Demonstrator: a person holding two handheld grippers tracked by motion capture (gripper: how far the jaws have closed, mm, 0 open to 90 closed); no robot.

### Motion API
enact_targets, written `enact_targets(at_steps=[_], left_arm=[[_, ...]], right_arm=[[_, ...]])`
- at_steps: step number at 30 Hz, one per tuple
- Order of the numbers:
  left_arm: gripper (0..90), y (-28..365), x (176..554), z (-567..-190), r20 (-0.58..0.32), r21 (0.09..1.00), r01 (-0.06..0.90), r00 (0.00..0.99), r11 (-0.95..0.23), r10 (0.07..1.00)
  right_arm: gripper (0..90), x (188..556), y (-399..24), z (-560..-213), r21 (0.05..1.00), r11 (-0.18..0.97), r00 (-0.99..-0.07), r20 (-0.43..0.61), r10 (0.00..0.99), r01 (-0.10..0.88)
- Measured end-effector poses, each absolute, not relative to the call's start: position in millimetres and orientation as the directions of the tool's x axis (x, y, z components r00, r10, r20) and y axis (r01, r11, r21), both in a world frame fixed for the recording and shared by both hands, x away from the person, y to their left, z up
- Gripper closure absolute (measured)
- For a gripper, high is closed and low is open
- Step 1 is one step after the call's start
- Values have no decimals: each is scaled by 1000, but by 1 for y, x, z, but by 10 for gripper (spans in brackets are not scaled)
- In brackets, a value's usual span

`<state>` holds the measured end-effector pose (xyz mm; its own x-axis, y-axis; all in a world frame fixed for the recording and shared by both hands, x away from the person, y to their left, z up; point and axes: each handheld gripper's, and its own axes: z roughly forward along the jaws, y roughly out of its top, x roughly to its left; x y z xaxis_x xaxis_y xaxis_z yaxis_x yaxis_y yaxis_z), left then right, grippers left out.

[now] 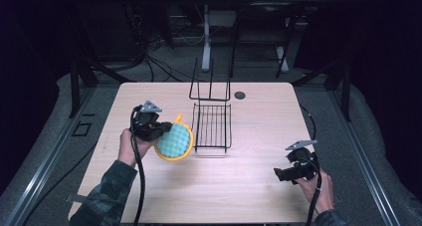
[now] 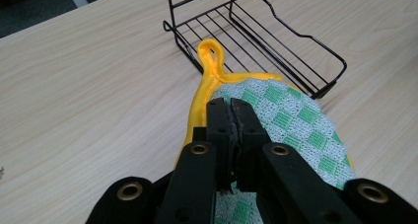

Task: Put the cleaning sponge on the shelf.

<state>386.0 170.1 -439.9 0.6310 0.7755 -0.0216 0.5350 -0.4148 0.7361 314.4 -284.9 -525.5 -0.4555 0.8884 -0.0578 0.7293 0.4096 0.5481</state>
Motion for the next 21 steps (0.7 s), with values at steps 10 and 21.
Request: enact_targets(at_steps=[10, 21], left_arm=[[880, 159, 395, -439, -36, 746, 533, 631, -400, 775], [880, 144, 405, -442, -36, 754, 527, 629, -393, 777]], right_arm=[[60, 314, -285, -524, 553, 405, -453, -56, 890, 728], [58, 314, -285, -525, 546, 406, -455, -51, 889, 733]])
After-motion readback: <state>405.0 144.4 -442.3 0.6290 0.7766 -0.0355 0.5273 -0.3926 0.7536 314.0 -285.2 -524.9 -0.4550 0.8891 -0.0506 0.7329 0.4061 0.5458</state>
